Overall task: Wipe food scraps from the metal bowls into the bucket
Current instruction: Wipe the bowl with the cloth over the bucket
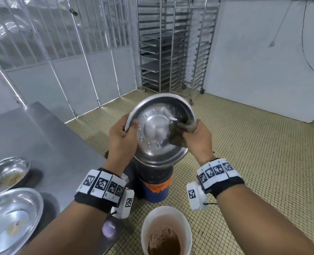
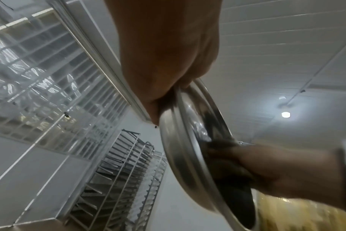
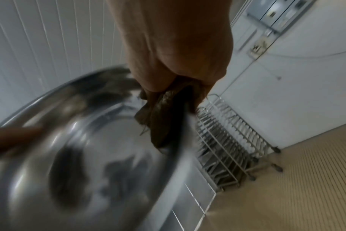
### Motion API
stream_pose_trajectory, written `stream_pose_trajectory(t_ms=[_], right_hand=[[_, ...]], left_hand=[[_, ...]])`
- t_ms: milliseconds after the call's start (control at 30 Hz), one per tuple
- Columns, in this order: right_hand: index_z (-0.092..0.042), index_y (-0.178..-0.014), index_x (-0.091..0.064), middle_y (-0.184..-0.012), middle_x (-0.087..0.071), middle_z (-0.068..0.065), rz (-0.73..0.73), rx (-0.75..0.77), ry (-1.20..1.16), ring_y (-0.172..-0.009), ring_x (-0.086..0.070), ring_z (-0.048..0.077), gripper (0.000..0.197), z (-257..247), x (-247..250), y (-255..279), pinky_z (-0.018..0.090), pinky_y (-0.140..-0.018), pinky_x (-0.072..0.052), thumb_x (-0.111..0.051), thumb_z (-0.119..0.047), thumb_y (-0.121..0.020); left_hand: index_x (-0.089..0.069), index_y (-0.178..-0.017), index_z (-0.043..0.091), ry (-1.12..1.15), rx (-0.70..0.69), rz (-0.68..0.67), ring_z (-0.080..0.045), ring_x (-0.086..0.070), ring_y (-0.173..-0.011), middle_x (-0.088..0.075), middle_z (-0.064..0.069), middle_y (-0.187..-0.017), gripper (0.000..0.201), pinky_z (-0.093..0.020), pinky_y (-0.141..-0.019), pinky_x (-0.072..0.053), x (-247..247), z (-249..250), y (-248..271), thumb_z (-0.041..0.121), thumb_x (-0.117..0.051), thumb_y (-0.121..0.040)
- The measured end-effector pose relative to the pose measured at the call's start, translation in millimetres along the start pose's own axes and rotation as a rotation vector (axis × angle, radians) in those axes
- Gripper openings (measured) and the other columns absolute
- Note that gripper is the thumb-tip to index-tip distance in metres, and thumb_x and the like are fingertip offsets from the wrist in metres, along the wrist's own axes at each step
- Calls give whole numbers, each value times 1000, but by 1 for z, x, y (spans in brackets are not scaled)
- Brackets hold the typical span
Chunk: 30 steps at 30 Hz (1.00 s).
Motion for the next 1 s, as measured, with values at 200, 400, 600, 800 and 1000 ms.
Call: stream_pose_trajectory(t_ms=[200, 400, 600, 800, 1000], right_hand=[[-21, -105, -69, -89, -67, -21, 103, 22, -77, -79, -64, -5, 22, -4, 9, -1, 7, -68, -50, -80, -21, -86], [-22, -112, -60, -96, -66, -14, 5, -58, -110, -82, -61, -3, 33, 12, -17, 27, 1, -54, -41, -80, -30, -87], [-20, -107, -65, -95, -68, -12, 109, -4, -132, -86, -64, 1, 24, -9, 7, 0, 6, -61, -43, -78, -24, -86], [-22, -103, -63, -91, -67, -17, 22, 88, -64, -78, -62, -9, 21, -15, -1, 12, 6, -65, -46, -78, -22, -88], [-21, -127, -58, -96, -68, -6, -108, 255, 179, -80, -66, 12, 41, -62, 7, -4, 21, -66, -56, -76, -20, -90]], left_hand=[[-75, -100, 13, 104, 34, 60, -8, -63, -65, -69, 7, -74, 15, -23, -59, -52, -2, -6, 4, 15, -60, -104], [-72, -106, 5, 165, -33, 156, -9, -62, -74, -68, 1, -81, 18, -23, -65, -52, 9, -4, 10, 10, -55, -106], [-74, -109, 10, 159, 5, 131, -5, -67, -74, -73, 6, -82, 19, -18, -64, -52, 6, -6, 12, 10, -55, -105], [-70, -113, 24, 5, 0, 24, -14, -71, -76, -74, 5, -87, 21, -27, -66, -55, 19, -8, -3, 12, -56, -103], [-69, -111, 39, -205, -110, -182, -12, -71, -80, -74, 9, -90, 26, -25, -69, -57, 13, 18, -19, 16, -62, -101]])
Point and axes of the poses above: each hand's wrist, its own y-axis away from the middle knuckle, its own x-axis out of the back of the hand, z = x × y, the point moved 10 cm from there along -y, towards the middle knuckle
